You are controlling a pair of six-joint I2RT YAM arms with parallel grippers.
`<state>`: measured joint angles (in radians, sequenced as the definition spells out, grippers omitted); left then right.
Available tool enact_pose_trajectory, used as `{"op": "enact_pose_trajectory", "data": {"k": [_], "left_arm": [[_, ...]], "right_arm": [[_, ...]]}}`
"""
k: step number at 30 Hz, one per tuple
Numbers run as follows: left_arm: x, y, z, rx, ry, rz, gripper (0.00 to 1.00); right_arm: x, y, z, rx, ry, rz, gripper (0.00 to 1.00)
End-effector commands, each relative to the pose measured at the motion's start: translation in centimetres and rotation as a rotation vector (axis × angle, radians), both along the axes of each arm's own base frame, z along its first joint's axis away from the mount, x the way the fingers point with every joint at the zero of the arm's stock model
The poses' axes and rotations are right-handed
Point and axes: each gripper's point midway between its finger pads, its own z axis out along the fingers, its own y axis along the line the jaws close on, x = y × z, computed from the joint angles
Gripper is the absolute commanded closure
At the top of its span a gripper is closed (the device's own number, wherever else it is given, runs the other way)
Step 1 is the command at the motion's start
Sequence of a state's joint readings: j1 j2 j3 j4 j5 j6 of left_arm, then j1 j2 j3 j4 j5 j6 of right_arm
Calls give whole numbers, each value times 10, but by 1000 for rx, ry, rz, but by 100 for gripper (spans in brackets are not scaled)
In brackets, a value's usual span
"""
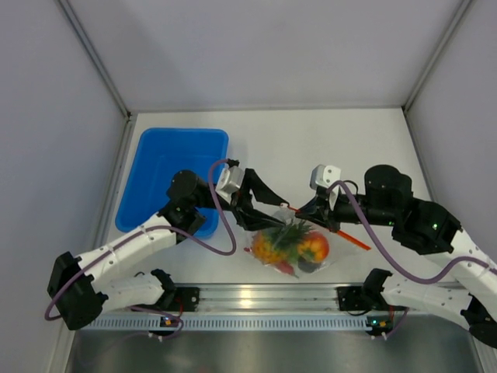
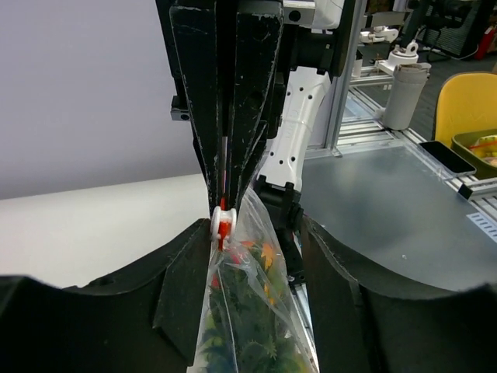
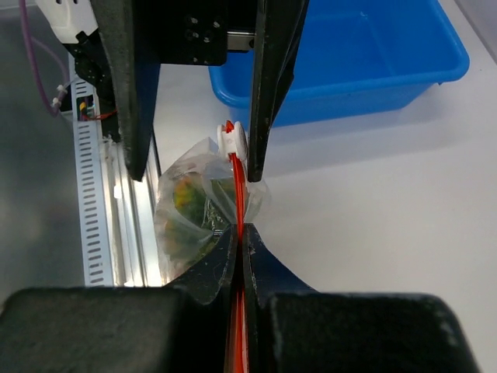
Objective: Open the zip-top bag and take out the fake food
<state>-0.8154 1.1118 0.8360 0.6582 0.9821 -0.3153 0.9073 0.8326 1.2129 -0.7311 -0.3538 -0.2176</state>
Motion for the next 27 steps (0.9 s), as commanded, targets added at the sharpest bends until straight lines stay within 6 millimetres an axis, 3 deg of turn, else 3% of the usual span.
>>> {"op": "enact_pose_trajectory", "data": {"k": [1,3,7,8,10,14,15,21,25,27], "left_arm": [[-6,-1,8,-19,-38,-35,45],[-6,-3,7,-17,-35,-37,53],[-2,-7,5,-14,-19,-21,53],[-1,-7,4,-12,-16,-18,65],[2,-8,3,-12,-11,-6,67],[4,-9,3,-13,-5,4,89],[5,-10,4,-15,-4,10,99],[9,-11,-2,-10,-6,28,100],[11,-15,-12,14,12,18,100],[11,-16,-12,18,17,7,100]], "right_arm": [[-10,2,51,137,-100,54,100],[-12,1,54,147,-107,57,100],[-11,-1,57,161,-118,50,100],[-13,-1,57,164,-118,55,100],[-14,0,58,169,-120,62,100],[-14,0,56,166,-119,64,100],[-14,0,55,164,-117,63,100],[-7,-8,49,148,-120,1,100],[-7,-4,45,151,-78,1,76],[-10,1,51,177,-74,25,76]]}}
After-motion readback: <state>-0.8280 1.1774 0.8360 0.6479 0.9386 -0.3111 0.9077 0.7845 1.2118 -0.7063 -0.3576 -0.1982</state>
